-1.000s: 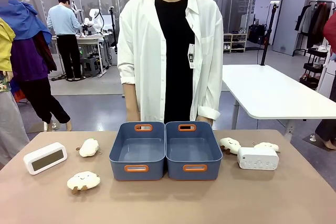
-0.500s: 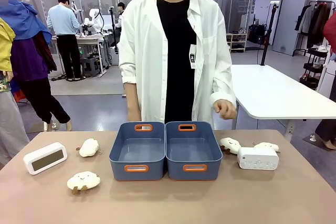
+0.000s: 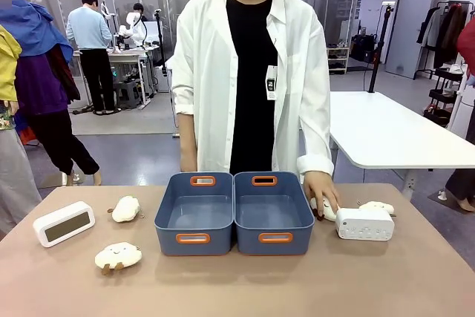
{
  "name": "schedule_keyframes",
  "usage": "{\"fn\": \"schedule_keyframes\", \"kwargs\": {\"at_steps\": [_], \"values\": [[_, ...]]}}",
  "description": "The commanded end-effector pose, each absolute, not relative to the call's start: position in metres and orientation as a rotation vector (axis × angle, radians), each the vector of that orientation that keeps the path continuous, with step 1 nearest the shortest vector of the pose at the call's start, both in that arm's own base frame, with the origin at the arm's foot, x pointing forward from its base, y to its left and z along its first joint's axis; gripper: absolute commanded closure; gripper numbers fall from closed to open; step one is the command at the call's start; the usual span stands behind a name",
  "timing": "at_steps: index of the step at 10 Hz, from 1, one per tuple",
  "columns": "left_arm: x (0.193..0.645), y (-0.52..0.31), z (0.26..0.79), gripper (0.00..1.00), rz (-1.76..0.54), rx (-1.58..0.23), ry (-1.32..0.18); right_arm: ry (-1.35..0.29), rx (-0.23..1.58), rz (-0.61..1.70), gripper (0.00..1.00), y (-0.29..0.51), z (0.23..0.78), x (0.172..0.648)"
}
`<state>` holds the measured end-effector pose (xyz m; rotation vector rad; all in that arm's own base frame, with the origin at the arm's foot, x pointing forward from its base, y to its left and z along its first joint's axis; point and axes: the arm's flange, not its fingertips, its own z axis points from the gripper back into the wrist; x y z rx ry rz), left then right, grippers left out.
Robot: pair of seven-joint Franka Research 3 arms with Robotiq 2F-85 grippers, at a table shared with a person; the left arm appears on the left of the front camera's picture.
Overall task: Sort the digital clocks into the basket.
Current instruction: Pick up the Digital clock from the table and place it into the empty Plastic storage basket.
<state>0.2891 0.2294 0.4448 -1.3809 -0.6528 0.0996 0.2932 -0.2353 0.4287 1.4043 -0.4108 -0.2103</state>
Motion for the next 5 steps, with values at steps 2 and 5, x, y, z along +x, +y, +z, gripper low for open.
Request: {"fn": "schedule_keyframes", "kwargs": {"at_steps": [2,5], "values": [[0.2879,0.2322,0.446,0.0,0.078,-1.393,-0.67,-0.415,1.397,-0.187,0.0,-0.2363,0.4296,0.2915],[0.2879,0.2322,0.446,0.0,0.078,-1.393,-0.67,-0.415,1.397,-0.187,0.0,-0.2363,0.4296,0.2915]]}}
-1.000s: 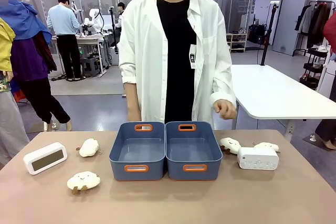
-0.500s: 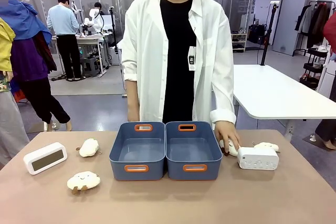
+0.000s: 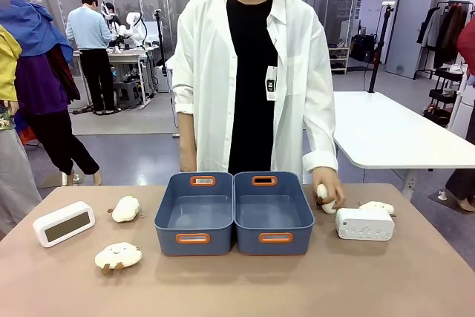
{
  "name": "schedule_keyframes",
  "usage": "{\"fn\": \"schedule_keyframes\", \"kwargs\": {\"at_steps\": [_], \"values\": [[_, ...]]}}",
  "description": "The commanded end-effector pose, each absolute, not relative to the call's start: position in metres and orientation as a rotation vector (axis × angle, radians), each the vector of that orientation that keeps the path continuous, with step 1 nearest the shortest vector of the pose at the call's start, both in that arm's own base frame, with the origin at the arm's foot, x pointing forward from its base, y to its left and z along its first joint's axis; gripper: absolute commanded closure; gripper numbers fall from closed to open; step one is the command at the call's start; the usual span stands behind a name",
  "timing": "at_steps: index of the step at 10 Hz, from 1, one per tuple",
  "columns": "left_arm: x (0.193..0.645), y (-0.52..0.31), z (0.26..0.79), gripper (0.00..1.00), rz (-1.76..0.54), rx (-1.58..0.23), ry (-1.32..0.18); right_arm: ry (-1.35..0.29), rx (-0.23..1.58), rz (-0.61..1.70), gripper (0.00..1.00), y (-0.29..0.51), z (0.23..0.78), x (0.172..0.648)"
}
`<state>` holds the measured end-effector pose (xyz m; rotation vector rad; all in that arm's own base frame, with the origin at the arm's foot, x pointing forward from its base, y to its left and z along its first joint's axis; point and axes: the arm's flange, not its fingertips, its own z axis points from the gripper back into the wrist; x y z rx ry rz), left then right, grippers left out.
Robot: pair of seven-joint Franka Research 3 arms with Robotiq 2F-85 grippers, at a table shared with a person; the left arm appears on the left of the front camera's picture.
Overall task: Sort the digital clocks into the basket.
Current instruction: Pick up the Digital clock from the table and place it into the empty Plastic storage basket.
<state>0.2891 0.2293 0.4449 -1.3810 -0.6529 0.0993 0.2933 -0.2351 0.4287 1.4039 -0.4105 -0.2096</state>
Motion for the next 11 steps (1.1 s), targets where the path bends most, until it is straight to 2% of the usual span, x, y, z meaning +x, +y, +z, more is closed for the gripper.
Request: {"fn": "schedule_keyframes", "kwargs": {"at_steps": [1,11], "values": [[0.2879,0.2322,0.446,0.0,0.078,-1.393,-0.67,-0.415,1.397,-0.187,0.0,-0.2363,0.4296,0.2915],[0.2879,0.2322,0.446,0.0,0.078,-1.393,-0.67,-0.415,1.397,-0.187,0.0,-0.2363,0.4296,0.2915]]}}
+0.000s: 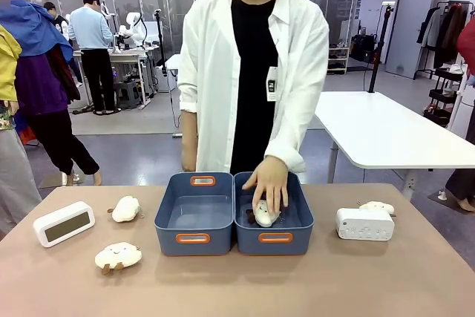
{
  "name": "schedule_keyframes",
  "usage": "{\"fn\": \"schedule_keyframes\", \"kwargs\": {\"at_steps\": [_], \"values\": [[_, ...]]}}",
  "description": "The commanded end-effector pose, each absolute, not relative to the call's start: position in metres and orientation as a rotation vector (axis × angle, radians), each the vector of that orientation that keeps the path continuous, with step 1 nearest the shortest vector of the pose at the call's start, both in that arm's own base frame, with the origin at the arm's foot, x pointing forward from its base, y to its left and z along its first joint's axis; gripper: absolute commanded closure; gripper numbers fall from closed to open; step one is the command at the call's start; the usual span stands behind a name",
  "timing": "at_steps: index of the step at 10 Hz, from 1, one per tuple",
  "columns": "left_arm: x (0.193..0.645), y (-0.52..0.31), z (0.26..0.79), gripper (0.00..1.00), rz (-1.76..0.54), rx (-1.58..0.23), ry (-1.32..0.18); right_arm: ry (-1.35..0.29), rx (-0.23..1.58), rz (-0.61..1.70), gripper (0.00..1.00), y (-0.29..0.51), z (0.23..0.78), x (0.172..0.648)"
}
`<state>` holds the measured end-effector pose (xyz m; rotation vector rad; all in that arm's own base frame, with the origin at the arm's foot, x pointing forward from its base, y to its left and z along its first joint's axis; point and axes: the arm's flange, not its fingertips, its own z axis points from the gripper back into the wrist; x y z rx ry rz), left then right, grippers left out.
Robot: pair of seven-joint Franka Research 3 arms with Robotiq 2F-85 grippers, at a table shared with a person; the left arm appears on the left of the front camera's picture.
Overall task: Sort the digital clocks into the basket.
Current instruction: Pick up the Digital clock from the table and place it into the empty Plastic storage basket.
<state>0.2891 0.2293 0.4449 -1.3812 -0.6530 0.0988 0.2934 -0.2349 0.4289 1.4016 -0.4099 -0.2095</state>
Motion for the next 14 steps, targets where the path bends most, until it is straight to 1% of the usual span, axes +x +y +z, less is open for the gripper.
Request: {"fn": "schedule_keyframes", "kwargs": {"at_steps": [1,2,3,4,5,6,8,10,11,13,14], "values": [[0.288,0.232,0.446,0.0,0.078,-1.393,-0.67,-0.415,1.397,-0.187,0.0,-0.236,0.43,0.292],[0.289,0.229,0.445,0.0,0.099,-1.381,-0.653,-0.415,1.397,-0.187,0.0,-0.236,0.43,0.292],[0.287,0.22,0.512,0.0,-0.178,-1.05,-0.759,-0.415,1.397,-0.187,0.0,-0.236,0.43,0.292],[0.297,0.21,0.546,0.0,-0.325,-0.735,-0.756,-0.415,1.397,-0.187,0.0,-0.236,0.43,0.292],[0.32,0.202,0.559,0.0,-0.453,-0.434,-0.702,-0.415,1.397,-0.187,0.0,-0.236,0.43,0.292],[0.341,0.191,0.563,0.0,-0.555,-0.213,-0.629,-0.415,1.397,-0.187,0.0,-0.236,0.43,0.292],[0.379,0.163,0.562,0.0,-0.768,0.001,-0.475,-0.415,1.397,-0.187,0.0,-0.236,0.43,0.292],[0.399,0.129,0.547,0.0,-0.945,0.056,-0.32,-0.415,1.397,-0.187,0.0,-0.236,0.43,0.292],[0.403,0.111,0.527,0.0,-1.049,0.156,-0.29,-0.415,1.397,-0.187,0.0,-0.236,0.43,0.292],[0.411,0.088,0.494,0.0,-1.1,0.13,-0.262,-0.415,1.397,-0.187,0.0,-0.236,0.43,0.292],[0.418,0.082,0.482,0.0,-1.106,0.182,-0.283,-0.415,1.397,-0.187,0.0,-0.236,0.43,0.292]]}}
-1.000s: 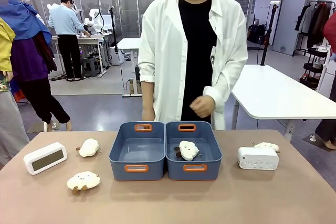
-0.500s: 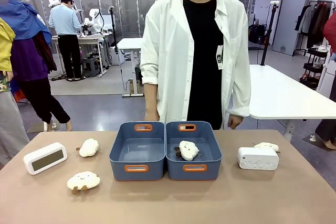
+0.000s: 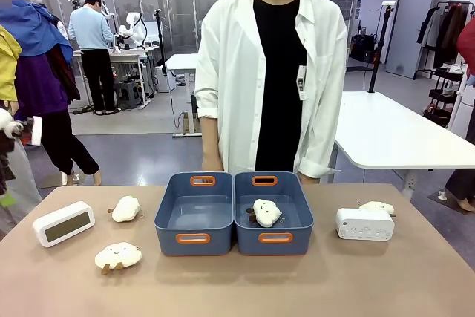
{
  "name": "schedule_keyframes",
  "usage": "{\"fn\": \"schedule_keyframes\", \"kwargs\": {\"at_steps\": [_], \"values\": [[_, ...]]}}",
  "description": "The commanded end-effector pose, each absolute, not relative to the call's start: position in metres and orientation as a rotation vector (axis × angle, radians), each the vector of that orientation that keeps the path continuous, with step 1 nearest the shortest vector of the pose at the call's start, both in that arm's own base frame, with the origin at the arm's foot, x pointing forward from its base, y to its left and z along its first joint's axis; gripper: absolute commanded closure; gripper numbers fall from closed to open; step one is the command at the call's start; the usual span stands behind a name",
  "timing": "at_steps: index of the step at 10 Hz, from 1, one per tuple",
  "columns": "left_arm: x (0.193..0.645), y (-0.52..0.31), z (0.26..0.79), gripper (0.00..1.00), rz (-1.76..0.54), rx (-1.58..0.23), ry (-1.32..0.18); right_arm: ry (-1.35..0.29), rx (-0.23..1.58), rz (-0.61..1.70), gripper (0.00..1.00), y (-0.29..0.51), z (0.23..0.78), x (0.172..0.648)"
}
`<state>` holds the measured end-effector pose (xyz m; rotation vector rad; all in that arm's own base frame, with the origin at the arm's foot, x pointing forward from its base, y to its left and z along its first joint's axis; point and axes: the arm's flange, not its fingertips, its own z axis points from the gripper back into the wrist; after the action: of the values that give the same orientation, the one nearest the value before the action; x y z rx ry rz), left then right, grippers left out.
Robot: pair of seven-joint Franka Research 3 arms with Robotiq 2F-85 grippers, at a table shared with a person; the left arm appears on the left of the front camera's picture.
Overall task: Sort the digital clocks into the basket.
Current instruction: Pick up the Digital clock from the table and place it into the empty Plastic storage basket.
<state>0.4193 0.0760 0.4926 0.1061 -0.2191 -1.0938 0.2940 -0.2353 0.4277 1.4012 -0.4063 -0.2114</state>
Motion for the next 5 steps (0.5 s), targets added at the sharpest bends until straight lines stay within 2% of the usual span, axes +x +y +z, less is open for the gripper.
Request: {"fn": "schedule_keyframes", "kwargs": {"at_steps": [1,2,5], "values": [[0.4163,0.0757,0.4878,0.0,-1.047,0.085,-0.37,-0.415,1.397,-0.187,0.0,-0.2363,0.4296,0.2915],[0.4193,0.076,0.4926,0.0,-1.094,0.106,-0.219,-0.415,1.397,-0.187,0.0,-0.2363,0.4296,0.2915],[0.4208,0.0715,0.4843,0.0,-1.107,0.115,-0.255,-0.415,1.397,-0.187,0.0,-0.2363,0.4296,0.2915]]}}
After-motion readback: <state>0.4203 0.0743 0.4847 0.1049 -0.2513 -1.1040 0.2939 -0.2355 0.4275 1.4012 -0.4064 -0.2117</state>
